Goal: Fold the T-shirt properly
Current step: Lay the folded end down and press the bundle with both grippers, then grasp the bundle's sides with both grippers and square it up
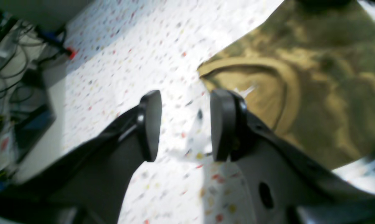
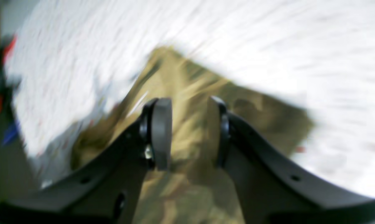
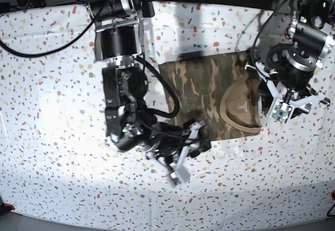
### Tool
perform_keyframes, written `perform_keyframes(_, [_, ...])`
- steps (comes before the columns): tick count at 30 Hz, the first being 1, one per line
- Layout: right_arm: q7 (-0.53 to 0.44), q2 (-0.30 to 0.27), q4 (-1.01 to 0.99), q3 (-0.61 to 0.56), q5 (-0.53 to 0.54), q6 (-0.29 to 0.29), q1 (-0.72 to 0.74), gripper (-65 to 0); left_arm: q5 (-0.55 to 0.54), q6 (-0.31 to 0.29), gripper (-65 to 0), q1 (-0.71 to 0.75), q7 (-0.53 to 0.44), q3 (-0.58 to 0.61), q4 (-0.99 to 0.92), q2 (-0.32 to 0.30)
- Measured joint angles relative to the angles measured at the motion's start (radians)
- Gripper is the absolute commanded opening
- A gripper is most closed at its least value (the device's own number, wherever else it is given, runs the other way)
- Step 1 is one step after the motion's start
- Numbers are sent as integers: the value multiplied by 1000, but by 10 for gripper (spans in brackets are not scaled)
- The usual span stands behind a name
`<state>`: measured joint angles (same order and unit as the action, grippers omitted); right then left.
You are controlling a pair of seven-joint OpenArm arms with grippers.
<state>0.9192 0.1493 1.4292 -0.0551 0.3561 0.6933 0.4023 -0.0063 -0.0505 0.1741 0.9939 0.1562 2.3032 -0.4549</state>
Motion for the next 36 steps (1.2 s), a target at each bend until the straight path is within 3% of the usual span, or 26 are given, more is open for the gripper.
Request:
perform_keyframes(2, [-69, -27, 28, 48, 5, 0, 4, -453, -107, 4, -405, 1, 5, 0, 0, 1])
perform_keyframes(6, [-112, -121, -3, 52, -18, 0, 2, -453, -164, -11, -405, 74, 0, -3, -1, 54])
perform_keyframes(9, [-180, -145, -61, 20, -51, -1, -3, -453, -246, -89, -405, 146, -45, -3, -5, 129])
perform_keyframes(13, [-265, -135, -159, -50, -86, 0, 34, -453, -223, -137, -405, 214, -178, -3, -51, 230])
perform_keyframes(17, [-331, -117, -289, -119, -159, 0, 118, -453, -143, -132, -405, 168, -185, -6, -270, 373])
perform_keyframes(22, [-468, -58, -499, -137, -259, 0, 221, -453, -144, -134, -405, 90, -192, -6, -497, 448])
perform_keyframes(26, [-540, -27, -688, -137, -373, 0, 261, -453, -111, -147, -405, 80, -250, -6, -608, 455])
perform_keyframes(29, [-511, -31, -736, -137, -389, -1, 251, -453, -76, -161, -405, 58, -280, -3, -647, 447])
perform_keyframes(32, [-484, -47, -734, -137, -377, -20, 243, -453, -100, -227, -405, 41, -292, 3, -655, 385])
perform_keyframes(36, [-393, -110, -700, -138, -264, -12, 222, -453, -103, -234, -405, 6, -287, 5, -660, 296])
